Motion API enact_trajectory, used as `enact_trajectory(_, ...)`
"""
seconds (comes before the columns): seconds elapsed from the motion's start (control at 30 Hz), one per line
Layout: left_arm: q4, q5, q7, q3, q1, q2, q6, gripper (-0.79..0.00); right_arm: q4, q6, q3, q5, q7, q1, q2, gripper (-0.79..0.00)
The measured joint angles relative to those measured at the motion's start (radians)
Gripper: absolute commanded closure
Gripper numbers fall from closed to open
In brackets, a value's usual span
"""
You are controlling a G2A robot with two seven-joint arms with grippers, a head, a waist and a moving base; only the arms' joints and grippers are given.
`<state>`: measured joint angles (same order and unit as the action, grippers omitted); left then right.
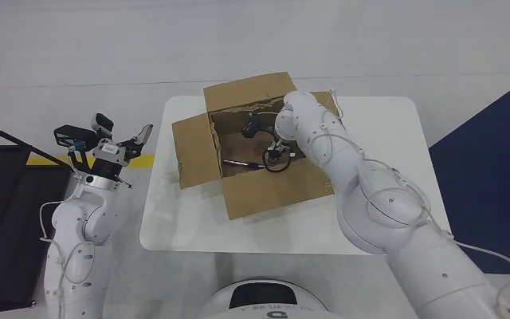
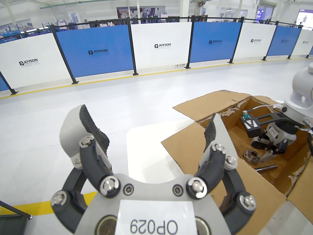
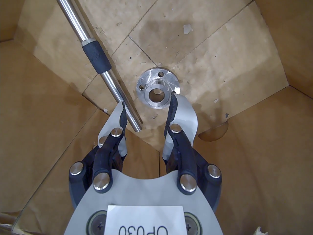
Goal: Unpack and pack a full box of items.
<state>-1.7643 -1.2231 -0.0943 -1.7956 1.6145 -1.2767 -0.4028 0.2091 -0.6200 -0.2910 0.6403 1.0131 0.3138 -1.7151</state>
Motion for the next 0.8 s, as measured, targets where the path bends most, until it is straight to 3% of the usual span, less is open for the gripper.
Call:
enact_trajectory(0.03, 0.0, 0.0, 0.0, 0.0, 0.0, 0.0, 0.0, -0.785, 0.0, 0.0, 0.0, 0.0, 0.0, 0.0, 0.0, -0.634)
enact_trajectory(0.07, 0.0, 0.0, 0.0, 0.0, 0.0, 0.0, 0.0, -0.785, 0.0, 0.0, 0.0, 0.0, 0.0, 0.0, 0.0, -0.785)
enact_trajectory(0.53, 0.0, 0.0, 0.0, 0.0, 0.0, 0.0, 0.0, -0.785, 0.008, -0.008, -0.001, -0.001, -0.008, 0.003, 0.001, -0.785)
enact_trajectory(0.8, 0.0, 0.0, 0.0, 0.0, 0.0, 0.0, 0.0, -0.785, -0.002, -0.124, -0.047, -0.033, -0.241, 0.002, 0.046, -0.785)
